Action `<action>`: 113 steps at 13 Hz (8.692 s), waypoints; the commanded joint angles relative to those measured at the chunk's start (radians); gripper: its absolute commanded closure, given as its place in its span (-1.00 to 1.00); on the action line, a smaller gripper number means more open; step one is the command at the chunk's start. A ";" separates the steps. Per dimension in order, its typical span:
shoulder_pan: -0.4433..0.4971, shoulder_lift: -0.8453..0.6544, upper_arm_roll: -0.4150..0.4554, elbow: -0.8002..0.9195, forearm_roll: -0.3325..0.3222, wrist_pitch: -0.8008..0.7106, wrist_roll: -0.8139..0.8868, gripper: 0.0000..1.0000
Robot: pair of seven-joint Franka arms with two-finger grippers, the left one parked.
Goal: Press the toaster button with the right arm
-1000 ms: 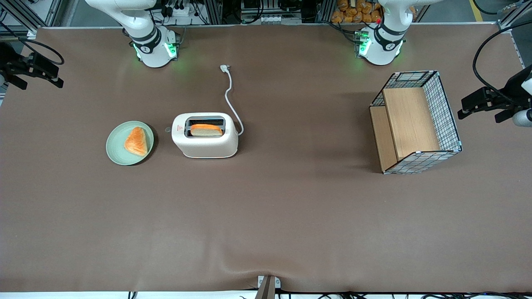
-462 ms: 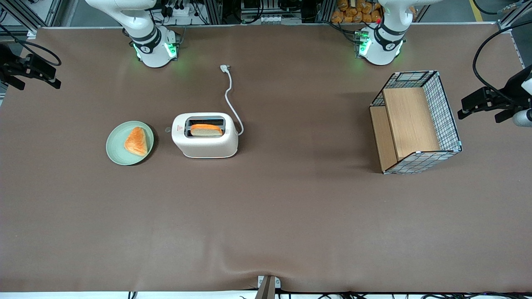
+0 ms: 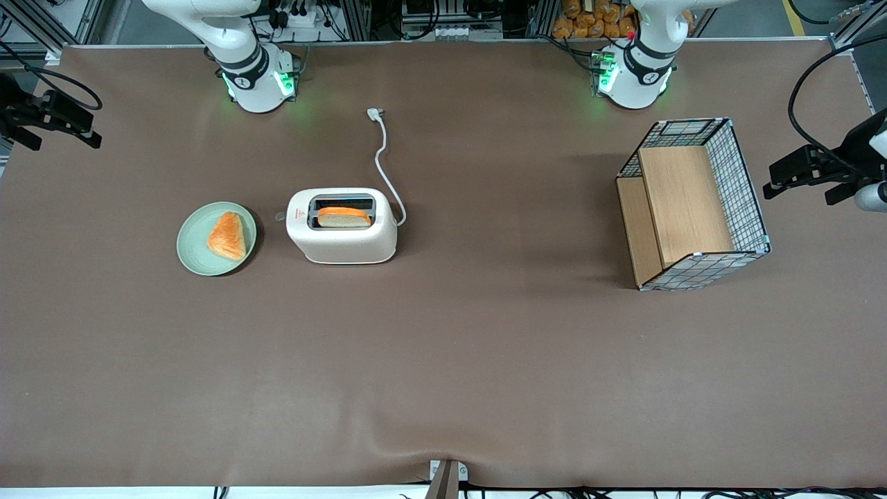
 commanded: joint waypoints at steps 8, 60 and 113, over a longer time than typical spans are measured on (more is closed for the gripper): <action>-0.011 0.017 0.013 0.032 -0.012 -0.024 -0.011 -1.00; 0.133 0.120 0.018 -0.479 0.416 0.613 0.127 1.00; 0.087 0.471 0.016 -0.574 0.900 0.587 -0.485 1.00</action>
